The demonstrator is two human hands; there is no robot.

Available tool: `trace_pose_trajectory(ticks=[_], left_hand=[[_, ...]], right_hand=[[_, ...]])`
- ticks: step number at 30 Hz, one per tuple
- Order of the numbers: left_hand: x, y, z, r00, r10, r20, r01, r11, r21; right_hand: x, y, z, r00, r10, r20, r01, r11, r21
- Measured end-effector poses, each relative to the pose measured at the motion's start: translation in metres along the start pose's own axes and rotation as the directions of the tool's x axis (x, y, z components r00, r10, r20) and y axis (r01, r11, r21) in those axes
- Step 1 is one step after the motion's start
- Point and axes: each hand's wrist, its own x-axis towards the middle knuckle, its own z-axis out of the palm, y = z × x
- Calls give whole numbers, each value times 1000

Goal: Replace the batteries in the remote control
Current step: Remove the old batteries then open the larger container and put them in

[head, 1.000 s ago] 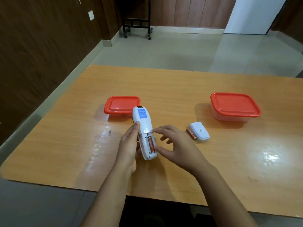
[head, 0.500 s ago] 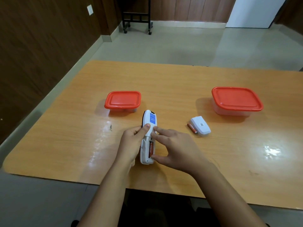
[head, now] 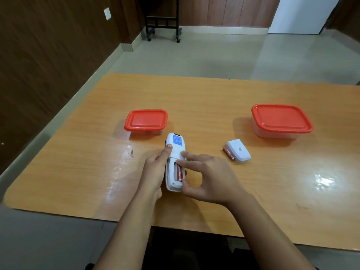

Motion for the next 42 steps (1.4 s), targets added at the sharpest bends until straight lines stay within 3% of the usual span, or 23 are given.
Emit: trace_pose_trajectory(ticks=[10, 19, 21, 23, 25, 30, 33, 35, 37, 39, 42], left_hand=[[3, -4, 5, 1000, -30, 3, 30, 995, -93], [4, -8, 7, 999, 34, 34, -31, 995, -98], [3, -8, 8, 998, 35, 49, -29, 994, -101], [3, -8, 9, 998, 13, 56, -6, 993, -118], [4, -8, 10, 998, -18, 59, 26, 990, -137], [3, -9, 13, 997, -45, 69, 55, 987, -150], [3, -9, 14, 995, -51, 84, 64, 985, -161], [3, -9, 14, 995, -45, 94, 60, 985, -162], [2, -8, 16, 994, -35, 102, 52, 985, -166], [2, -8, 20, 994, -28, 110, 46, 985, -166], [0, -6, 24, 990, -32, 140, 49, 991, -125]], right_hand=[[0, 4, 7, 973, 229, 24, -228, 950, 213], [1, 14, 0, 880, 455, 138, -456, 725, 515], [1, 27, -1, 849, 528, 6, -477, 762, 438], [0, 46, -3, 796, 571, -201, -537, 819, 202], [-1, 61, -4, 763, 563, -319, -605, 795, -43], [-2, 74, 6, 774, 557, -302, -625, 750, -217], [-2, 73, 8, 764, 559, -322, -629, 757, -178], [0, 57, 7, 793, 559, -244, -570, 821, 28], [2, 31, 5, 837, 546, 22, -528, 798, 291], [2, 14, 9, 855, 479, 199, -519, 789, 329], [2, 17, 12, 877, 469, 102, -479, 839, 259]])
